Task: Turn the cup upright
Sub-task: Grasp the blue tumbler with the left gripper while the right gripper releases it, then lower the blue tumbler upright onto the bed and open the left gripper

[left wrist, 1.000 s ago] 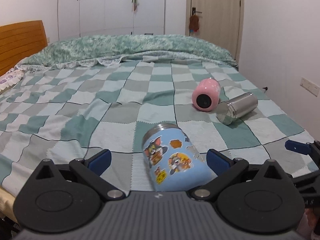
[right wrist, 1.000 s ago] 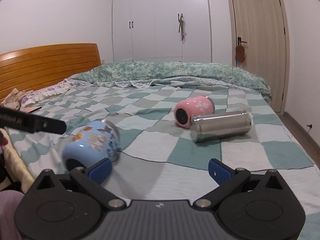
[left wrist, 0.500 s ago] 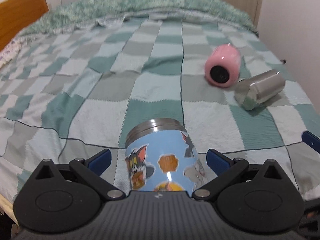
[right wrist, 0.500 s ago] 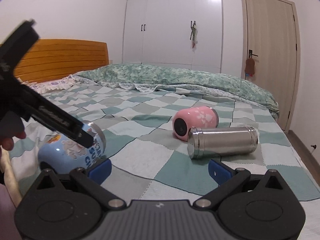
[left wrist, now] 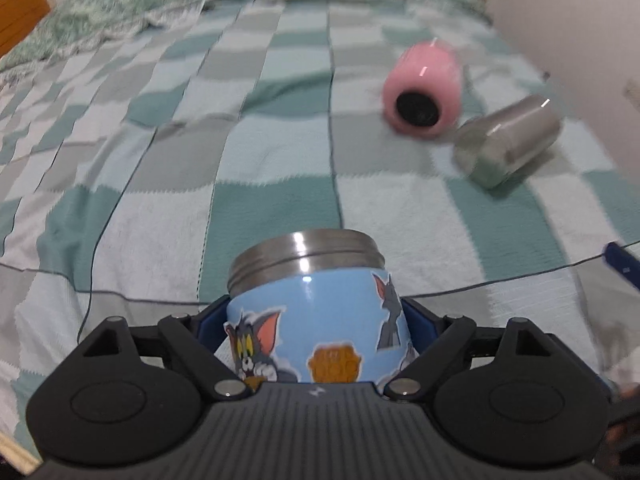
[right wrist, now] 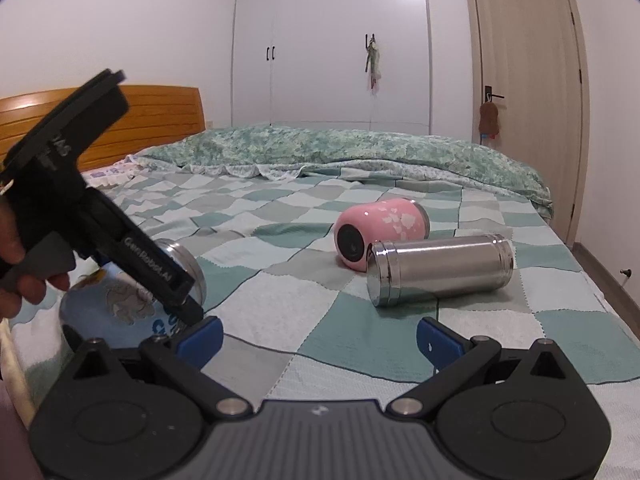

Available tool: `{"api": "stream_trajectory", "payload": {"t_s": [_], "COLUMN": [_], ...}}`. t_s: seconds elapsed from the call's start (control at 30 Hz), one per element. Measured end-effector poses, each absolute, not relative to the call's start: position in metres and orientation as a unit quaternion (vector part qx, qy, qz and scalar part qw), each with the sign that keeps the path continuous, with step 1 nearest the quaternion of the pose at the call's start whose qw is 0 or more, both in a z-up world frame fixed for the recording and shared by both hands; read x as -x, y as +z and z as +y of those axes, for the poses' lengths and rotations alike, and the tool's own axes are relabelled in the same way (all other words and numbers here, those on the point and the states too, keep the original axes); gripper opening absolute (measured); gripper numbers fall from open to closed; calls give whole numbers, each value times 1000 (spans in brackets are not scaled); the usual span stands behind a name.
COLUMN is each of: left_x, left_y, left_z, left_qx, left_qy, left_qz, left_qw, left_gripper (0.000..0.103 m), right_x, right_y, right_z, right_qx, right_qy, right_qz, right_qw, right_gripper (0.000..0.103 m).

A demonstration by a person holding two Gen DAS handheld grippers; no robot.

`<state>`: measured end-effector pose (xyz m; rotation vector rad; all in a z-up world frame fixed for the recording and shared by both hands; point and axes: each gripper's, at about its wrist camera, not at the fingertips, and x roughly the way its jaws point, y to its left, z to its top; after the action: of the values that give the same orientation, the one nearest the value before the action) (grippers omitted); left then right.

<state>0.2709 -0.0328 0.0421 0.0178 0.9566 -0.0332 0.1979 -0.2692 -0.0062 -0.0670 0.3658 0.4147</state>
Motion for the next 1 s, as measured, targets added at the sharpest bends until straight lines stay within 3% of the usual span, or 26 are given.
{"api": "stream_trajectory", "payload": {"t_s": [0.33,0.53,1.0], "left_x": [-202,-175,-189], "left_y": [82,107,60], "left_z": [-10,-3,30], "left_qx": [11,-35,-20], "left_qy": [-55,-28,0], "left_qz": [327,228,184], "left_qw": [944,973,983], "left_gripper": [86,86,85], "right_x": [-161,-144,-134], "right_y": [-5,-7,-12], "right_z": [-270,-264,-248], "right_qx": [11,8,27], "right_qy": [191,189,184], "right_qz": [134,115,109], "right_qw": [972,975,977], "right_gripper": [103,103,103]}}
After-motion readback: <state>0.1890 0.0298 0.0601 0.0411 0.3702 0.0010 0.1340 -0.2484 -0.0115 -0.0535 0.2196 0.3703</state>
